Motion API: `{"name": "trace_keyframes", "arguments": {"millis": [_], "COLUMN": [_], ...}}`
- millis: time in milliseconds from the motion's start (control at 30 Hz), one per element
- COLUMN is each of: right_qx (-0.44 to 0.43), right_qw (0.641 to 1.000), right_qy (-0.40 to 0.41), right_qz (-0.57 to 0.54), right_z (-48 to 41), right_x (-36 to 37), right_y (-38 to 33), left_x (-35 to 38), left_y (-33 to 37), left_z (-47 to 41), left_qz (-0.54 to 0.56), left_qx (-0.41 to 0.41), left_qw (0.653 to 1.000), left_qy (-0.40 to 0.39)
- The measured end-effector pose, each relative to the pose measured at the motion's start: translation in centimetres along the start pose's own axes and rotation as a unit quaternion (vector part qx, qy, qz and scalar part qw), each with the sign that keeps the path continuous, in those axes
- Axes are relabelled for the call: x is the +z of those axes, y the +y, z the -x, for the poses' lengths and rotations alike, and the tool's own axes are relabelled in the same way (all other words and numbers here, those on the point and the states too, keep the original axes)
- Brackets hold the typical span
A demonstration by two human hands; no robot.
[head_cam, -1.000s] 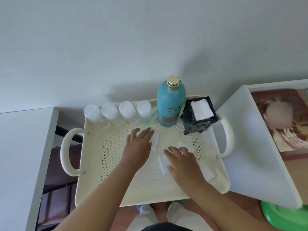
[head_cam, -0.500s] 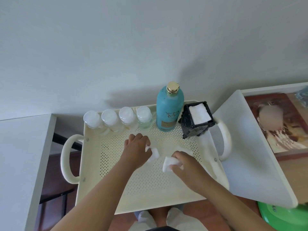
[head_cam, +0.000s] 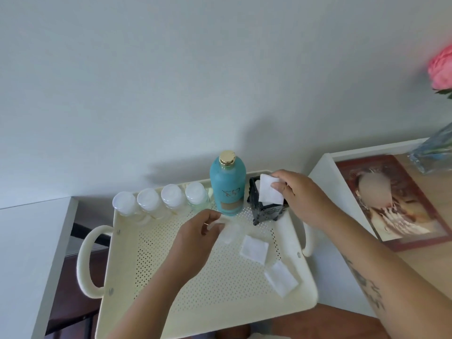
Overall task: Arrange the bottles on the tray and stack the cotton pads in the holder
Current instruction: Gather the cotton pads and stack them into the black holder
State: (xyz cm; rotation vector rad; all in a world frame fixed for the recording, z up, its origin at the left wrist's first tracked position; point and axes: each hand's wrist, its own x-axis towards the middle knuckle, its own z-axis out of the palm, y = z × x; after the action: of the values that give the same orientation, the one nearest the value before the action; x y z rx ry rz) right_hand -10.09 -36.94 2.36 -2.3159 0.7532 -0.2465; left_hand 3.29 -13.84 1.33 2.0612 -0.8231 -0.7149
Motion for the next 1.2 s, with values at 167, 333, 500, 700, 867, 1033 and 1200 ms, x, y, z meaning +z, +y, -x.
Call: {"name": "trace_keyframes", "arguments": {"millis": [167,333,500,700,867,1033,1200], "right_qx": [-0.013,-0.085,-0.069,-0.099,-0.053,0.029,0.068], "right_qw": [0.998,0.989,0.991,0.98,0.996,0.988,0.977], "right_qy": [-0.066,-0.08,-0.101,-0.06,0.071,0.129,0.16], "right_qz": [0.015,0.092,0.058,0.163,0.013,-0.074,-0.125], "right_z": [-1.8,-3.0,-3.9,-3.3,-0.8,3.0,4.8], "right_x": [-0.6,-0.6,-1.3,-0.9,-1.3,1.4,3.7], "right_y": [0.8,0.7,0.9,0.4,1.8,3.0,2.9], "left_x": [0.1,0.3,1.0,2.1,3.2,4.8,6.0], "left_y": [2.3,3.9,4.6,5.8,7.5,9.7,10.8], "left_z": [-0.5,-1.3,-1.8,-3.0,-4.5,-6.4,-7.7], "left_qz": [0.009,-0.005,0.007,0.012,-0.002,-0.071,-0.105], "left_qx": [0.002,0.034,0.041,0.052,0.073,0.11,0.095], "left_qw": [1.0,0.999,0.999,0.999,0.997,0.991,0.99], "left_qy": [0.001,0.002,0.004,0.0,0.006,0.011,0.017]}}
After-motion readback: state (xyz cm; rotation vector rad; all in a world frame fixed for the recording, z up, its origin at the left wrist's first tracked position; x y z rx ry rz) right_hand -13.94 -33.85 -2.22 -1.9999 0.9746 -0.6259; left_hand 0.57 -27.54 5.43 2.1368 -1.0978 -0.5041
